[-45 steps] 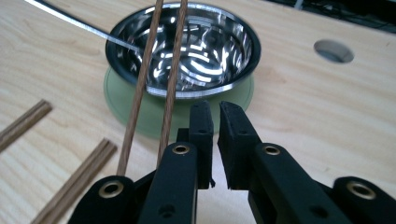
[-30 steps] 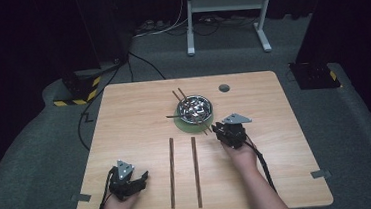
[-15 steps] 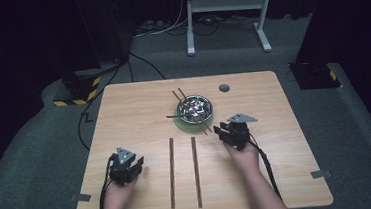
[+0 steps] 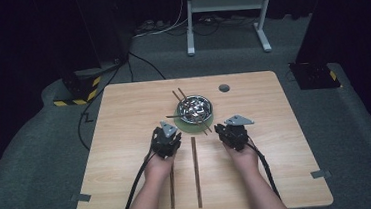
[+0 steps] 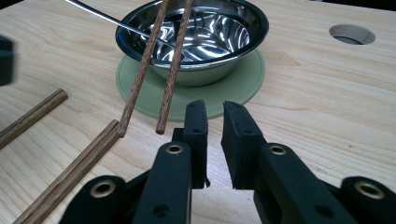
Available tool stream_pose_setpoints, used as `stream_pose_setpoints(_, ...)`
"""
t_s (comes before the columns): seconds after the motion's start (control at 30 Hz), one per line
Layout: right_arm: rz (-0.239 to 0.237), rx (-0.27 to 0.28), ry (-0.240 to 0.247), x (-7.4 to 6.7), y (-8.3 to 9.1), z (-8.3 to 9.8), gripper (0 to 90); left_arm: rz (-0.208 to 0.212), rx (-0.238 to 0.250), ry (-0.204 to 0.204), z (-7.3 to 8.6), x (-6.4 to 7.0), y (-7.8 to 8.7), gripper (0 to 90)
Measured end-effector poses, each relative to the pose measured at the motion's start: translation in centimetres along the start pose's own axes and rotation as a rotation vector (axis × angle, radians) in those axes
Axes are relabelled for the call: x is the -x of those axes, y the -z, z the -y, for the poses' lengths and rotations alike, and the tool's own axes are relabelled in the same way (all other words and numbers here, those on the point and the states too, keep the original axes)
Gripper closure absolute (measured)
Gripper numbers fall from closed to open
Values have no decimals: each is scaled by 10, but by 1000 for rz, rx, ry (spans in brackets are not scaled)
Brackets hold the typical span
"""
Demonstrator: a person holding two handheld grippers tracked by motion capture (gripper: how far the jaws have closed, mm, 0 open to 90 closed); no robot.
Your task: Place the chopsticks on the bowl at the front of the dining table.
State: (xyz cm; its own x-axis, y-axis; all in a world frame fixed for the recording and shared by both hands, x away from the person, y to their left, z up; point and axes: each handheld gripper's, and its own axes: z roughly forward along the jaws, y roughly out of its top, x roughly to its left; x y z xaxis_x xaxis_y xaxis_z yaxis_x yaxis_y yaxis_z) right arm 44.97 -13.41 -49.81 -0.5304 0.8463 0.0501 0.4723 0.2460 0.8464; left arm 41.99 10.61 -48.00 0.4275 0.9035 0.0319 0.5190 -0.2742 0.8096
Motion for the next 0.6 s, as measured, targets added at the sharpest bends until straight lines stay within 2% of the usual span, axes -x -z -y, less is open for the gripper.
stream_pose_setpoints(0.1, -21, 9, -12, 0, -3, 1, 802, 5, -1, 7, -3, 9, -9, 768)
stream_pose_setpoints(0.13, -17, 3, -4, -4, -4, 1, 803, 1, 0, 7, -4, 15, -16, 768)
stream_pose_setpoints(0.2, 1, 11, 32, -7, -5, 1, 804, -6, 4, 23, -6, 20, -23, 768)
stream_pose_setpoints(0.3, 3, 7, 35, -9, -4, 2, 805, -11, 7, 44, -7, 23, -29, 768)
stream_pose_setpoints(0.33, 9, 12, 44, -9, -4, 2, 805, -13, 2, 34, -8, 24, -31, 768)
stream_pose_setpoints(0.43, 12, 5, 43, -9, -4, 3, 805, -15, 8, 38, -9, 27, -34, 768)
stream_pose_setpoints(0.6, -1, 4, 56, -11, -4, 3, 795, 1, 8, 41, -12, 31, -39, 767)
